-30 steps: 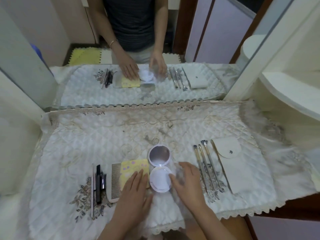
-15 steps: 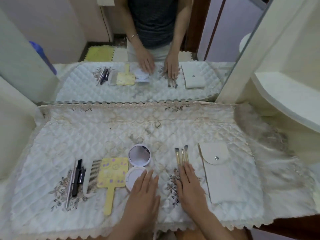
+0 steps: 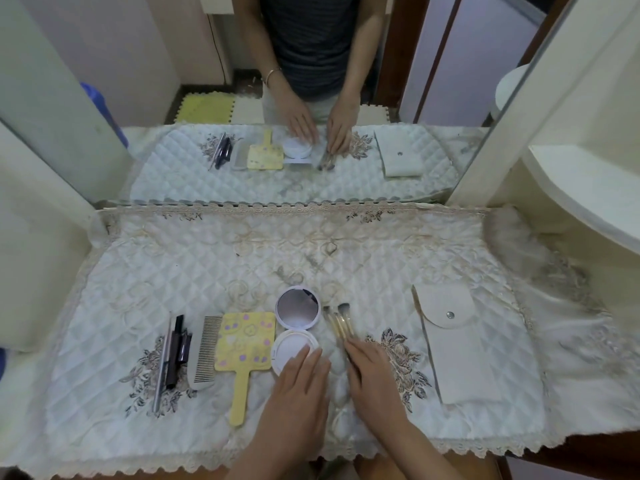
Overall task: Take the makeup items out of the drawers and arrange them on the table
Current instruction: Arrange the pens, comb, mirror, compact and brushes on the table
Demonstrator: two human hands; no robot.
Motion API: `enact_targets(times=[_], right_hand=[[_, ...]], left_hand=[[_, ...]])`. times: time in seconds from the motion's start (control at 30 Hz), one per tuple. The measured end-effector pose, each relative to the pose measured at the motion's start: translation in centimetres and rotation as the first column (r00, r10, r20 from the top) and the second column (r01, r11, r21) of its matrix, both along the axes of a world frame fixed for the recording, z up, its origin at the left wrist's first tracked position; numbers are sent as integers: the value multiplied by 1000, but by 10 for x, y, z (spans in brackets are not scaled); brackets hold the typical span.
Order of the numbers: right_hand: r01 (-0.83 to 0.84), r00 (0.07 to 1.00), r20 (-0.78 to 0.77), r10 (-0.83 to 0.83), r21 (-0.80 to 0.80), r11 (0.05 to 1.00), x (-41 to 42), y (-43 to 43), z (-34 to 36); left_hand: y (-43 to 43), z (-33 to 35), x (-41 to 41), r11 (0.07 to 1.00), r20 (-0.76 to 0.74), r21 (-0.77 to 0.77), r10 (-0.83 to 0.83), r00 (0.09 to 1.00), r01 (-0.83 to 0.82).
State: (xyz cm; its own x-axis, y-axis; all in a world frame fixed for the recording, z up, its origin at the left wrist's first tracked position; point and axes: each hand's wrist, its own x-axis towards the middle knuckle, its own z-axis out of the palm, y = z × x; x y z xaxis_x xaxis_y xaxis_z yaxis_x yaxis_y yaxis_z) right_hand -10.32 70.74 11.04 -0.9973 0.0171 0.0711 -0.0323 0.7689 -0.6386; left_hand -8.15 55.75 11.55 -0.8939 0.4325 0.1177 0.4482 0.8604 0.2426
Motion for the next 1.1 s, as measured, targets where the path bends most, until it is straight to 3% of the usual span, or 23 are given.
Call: enact_targets(times=[0.2,0.43,0.57,0.67,0.77,1.1], right_hand=[[-3,996,94,11,-80,997,5,-15,4],[73,995,78,-63,-130,989,7,5,10],[58,996,70,-53,-68,996,9,10,7],[-35,999,25,32,123,992,15,13,1],[-116,991,94,93,272,955,20,13,3],[-91,989,143,39,381,920,13,6,12]], left_hand=[[8,-7,3,1000,65,0,-22,998,22],[21,-7,-14,995,150,-103,8,989,8],[21,-3,-21,988,170,-153,-9,985,35],[15,1,-19,992,160,-119,-13,987,32],[10,2,-17,996,155,-87,-15,988,29],[20,2,-25,997,77,-52,56,995,-52]])
